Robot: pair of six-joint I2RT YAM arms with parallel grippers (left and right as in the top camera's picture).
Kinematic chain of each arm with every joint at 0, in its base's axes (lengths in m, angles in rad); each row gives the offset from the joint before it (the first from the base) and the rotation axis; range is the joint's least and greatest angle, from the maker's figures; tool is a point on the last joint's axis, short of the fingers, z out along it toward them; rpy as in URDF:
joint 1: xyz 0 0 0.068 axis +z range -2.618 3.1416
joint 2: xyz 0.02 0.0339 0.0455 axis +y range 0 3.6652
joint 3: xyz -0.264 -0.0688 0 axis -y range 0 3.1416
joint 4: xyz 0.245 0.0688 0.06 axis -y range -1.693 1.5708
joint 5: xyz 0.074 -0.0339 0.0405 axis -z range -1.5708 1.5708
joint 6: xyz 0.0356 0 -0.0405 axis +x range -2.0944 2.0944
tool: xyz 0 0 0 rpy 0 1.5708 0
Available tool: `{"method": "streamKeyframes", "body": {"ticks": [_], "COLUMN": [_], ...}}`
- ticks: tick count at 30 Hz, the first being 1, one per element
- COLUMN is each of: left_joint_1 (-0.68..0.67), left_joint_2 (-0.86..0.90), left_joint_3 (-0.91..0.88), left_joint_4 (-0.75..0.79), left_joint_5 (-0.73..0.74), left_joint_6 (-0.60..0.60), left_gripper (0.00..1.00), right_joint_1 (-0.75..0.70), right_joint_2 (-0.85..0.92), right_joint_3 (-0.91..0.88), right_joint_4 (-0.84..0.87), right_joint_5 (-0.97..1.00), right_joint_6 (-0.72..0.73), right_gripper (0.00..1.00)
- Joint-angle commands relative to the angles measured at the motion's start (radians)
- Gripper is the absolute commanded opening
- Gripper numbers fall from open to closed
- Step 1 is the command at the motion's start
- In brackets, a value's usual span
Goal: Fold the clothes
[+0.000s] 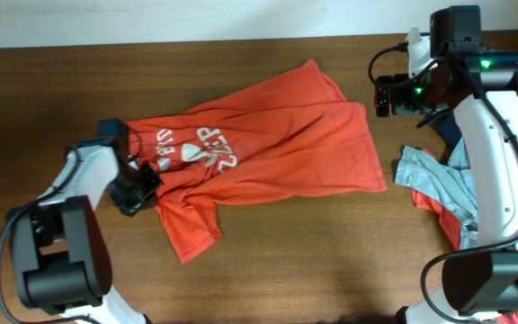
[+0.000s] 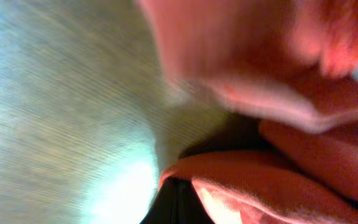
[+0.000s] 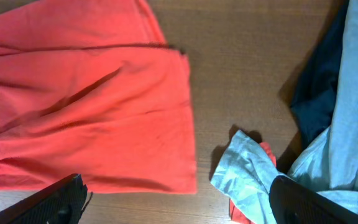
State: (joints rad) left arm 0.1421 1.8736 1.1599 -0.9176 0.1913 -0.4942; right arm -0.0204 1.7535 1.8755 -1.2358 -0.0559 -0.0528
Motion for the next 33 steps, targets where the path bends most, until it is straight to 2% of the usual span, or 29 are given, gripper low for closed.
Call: {"method": "streamKeyframes", "body": {"ticks": [1, 4, 7, 10, 12, 14, 16, 23, 33], "left_joint_1": [0.017, -0.002, -0.041, -0.076, -0.102, -0.135, -0.172, -0.273, -0.284], "left_joint_2": [-0.041, -0.071, -0.149, -0.232, -0.278, -0.314, -0.329, -0.288, -0.144], "left_joint_3": [0.014, 0.014, 0.014, 0.014, 0.014, 0.014, 0.013, -0.009, -0.016], "left_joint_4": [-0.039, -0.064, -0.067, -0.075, -0.083, -0.090, -0.094, -0.106, -0.098], "left_joint_5": [0.128, 0.126, 0.085, 0.023, -0.026, -0.072, -0.093, -0.171, -0.214], "left_joint_6": [0.125, 0.153, 0.151, 0.134, 0.117, 0.114, 0.113, 0.047, 0.017], "left_gripper": [0.01, 0.01, 0.10, 0.12, 0.17, 0.28, 0.29, 0.39, 0.39], "right_joint_1": [-0.008, -0.008, -0.008, -0.008, -0.008, -0.008, -0.008, -0.008, -0.008], "right_joint_2": [-0.006, -0.006, -0.006, -0.006, -0.006, -0.006, -0.006, -0.006, -0.006], "right_joint_3": [0.004, 0.004, 0.003, -0.001, -0.001, -0.001, -0.001, -0.001, -0.001], "right_joint_4": [-0.007, -0.007, -0.007, -0.007, -0.007, -0.007, -0.007, -0.010, -0.009], "right_joint_5": [-0.023, -0.023, -0.023, -0.023, -0.023, -0.023, -0.023, -0.023, -0.023], "right_joint_6": [0.008, 0.008, 0.008, 0.008, 0.008, 0.008, 0.008, 0.008, 0.008], "right_gripper": [0.99, 0.99, 0.99, 0.99, 0.98, 0.99, 0.99, 0.99, 0.99]}}
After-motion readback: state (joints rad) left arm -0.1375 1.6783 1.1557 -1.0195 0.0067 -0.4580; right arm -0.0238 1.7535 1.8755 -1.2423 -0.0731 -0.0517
